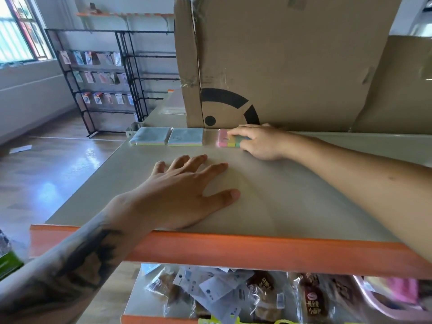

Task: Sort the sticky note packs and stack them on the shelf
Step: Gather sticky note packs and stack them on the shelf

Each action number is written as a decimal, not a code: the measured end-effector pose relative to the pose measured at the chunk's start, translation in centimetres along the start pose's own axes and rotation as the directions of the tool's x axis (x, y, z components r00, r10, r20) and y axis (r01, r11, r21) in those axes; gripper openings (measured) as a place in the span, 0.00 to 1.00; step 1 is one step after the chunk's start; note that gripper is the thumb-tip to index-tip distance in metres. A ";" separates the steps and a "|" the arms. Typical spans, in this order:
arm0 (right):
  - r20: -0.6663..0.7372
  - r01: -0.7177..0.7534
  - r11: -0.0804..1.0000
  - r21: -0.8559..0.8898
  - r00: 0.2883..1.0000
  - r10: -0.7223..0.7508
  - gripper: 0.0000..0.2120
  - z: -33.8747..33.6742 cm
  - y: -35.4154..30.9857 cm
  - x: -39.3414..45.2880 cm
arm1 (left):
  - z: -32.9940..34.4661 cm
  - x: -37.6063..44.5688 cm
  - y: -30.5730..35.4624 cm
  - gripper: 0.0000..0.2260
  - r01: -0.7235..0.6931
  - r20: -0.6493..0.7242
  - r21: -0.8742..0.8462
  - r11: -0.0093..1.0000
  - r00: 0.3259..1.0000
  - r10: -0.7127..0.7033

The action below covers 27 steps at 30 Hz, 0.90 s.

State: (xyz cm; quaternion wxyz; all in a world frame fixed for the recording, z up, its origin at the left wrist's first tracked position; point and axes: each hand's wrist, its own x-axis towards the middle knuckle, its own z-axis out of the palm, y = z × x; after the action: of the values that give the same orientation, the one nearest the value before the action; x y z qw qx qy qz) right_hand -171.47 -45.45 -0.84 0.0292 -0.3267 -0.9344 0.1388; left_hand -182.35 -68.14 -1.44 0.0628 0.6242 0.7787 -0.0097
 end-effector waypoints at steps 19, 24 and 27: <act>-0.155 -0.218 0.963 -0.161 0.969 0.193 0.44 -6.5 26.9 -33.8 | 1.1 4.8 33.1 0.38 -0.153 -0.144 -0.187 0.970 0.981 0.127; -0.188 -0.330 0.928 -0.172 0.936 0.298 0.44 -9.4 35.1 -42.2 | 1.6 7.6 44.2 0.41 -0.244 -0.159 -0.255 0.936 0.965 0.208; -0.237 -0.390 0.909 -0.146 0.906 0.351 0.41 -10.8 39.4 -45.7 | 1.2 9.6 49.2 0.32 -0.281 -0.128 -0.244 0.928 0.958 0.257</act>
State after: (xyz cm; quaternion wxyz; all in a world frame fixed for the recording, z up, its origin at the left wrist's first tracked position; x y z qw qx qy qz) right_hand -110.35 -41.63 0.26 0.0671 -0.5128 -0.8557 0.0177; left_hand -136.43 -48.10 -0.55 0.1082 0.7112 0.6822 0.1307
